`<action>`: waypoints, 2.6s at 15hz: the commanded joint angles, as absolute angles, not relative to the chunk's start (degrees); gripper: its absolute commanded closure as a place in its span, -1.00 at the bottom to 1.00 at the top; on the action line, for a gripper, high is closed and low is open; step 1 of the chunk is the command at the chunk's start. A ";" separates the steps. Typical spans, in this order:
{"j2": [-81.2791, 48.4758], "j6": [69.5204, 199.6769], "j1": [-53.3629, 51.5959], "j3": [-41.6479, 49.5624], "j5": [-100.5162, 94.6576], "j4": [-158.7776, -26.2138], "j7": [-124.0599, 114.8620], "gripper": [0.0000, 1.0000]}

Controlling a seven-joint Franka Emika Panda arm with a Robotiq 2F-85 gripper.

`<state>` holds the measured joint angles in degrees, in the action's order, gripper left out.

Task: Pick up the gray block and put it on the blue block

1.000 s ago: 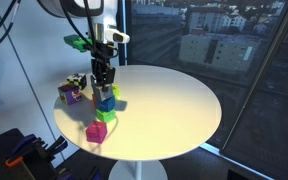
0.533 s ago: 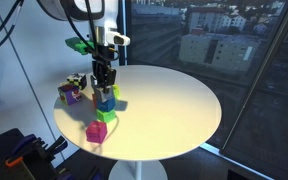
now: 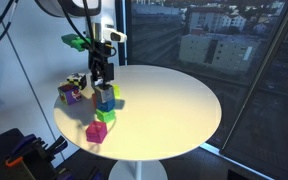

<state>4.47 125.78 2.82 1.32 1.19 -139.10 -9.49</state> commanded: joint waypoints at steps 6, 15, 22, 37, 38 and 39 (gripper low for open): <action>12.96 114.09 0.54 0.33 4.58 -139.47 -9.14 -1.00; 22.21 101.14 0.15 -1.63 3.07 -138.90 -9.81 -1.00; 30.40 100.10 0.08 -3.57 2.60 -139.11 -10.45 -1.00; 34.50 102.54 0.05 -3.88 3.27 -139.41 -9.37 -1.00; 34.50 102.54 0.05 -3.88 3.27 -139.41 -9.36 -1.00; 34.50 102.55 0.05 -3.88 3.27 -139.42 -9.37 -1.00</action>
